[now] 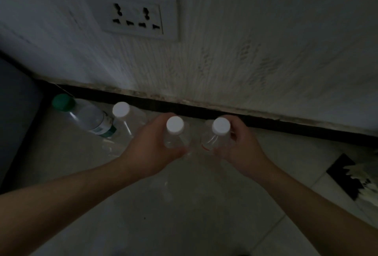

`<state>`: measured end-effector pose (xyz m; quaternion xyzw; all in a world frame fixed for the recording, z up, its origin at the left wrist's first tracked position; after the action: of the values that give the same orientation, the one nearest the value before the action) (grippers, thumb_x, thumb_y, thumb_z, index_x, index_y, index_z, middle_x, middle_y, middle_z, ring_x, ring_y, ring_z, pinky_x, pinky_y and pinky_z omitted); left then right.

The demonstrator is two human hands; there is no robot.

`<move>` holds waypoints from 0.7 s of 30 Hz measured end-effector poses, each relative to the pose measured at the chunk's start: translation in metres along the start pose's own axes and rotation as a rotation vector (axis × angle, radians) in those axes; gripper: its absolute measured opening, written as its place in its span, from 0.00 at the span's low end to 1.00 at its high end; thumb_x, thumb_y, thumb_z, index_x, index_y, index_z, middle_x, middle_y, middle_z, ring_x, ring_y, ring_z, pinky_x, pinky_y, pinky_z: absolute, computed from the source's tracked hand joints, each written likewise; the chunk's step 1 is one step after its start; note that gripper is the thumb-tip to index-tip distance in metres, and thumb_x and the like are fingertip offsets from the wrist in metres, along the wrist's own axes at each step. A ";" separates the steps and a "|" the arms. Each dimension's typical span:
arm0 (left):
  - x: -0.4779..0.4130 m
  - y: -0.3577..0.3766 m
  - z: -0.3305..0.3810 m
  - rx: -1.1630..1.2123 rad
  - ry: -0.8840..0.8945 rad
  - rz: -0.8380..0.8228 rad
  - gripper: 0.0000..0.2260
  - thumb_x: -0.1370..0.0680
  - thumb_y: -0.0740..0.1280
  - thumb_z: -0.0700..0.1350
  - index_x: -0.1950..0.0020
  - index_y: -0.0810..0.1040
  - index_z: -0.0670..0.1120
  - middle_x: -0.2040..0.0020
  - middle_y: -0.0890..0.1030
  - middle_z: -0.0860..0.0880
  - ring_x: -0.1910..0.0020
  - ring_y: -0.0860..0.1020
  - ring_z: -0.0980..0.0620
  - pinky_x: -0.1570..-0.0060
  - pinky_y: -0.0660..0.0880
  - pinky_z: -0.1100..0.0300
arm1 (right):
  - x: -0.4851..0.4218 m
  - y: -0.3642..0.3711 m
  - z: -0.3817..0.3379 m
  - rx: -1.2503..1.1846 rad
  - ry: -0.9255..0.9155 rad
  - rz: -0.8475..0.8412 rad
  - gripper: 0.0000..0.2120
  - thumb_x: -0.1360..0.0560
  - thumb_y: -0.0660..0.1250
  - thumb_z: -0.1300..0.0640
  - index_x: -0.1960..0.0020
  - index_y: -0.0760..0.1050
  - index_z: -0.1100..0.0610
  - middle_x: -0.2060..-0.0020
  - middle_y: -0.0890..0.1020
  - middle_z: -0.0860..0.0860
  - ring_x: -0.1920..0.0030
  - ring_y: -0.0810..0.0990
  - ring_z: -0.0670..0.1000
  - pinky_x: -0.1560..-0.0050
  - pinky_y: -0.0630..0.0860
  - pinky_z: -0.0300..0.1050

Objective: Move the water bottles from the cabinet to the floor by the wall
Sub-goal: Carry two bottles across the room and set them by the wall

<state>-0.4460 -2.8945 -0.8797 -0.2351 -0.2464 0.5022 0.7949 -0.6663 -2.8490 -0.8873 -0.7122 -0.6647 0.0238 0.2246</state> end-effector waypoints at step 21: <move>0.006 0.003 -0.007 0.011 -0.035 0.000 0.34 0.37 0.81 0.46 0.37 0.67 0.60 0.42 0.76 0.59 0.42 0.75 0.57 0.42 0.74 0.58 | 0.001 0.000 0.008 0.033 -0.017 -0.013 0.33 0.38 0.79 0.65 0.40 0.70 0.47 0.49 0.78 0.39 0.50 0.77 0.32 0.53 0.72 0.26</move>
<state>-0.4414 -2.8884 -0.8863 -0.2219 -0.2577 0.5077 0.7916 -0.6692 -2.8456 -0.8940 -0.7037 -0.6707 0.0393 0.2311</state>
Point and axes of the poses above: each hand's wrist, its own x-axis away from the middle knuckle, its own y-axis out of the palm, z = x × y, the point moved 2 cm from there along -x, towards the middle knuckle
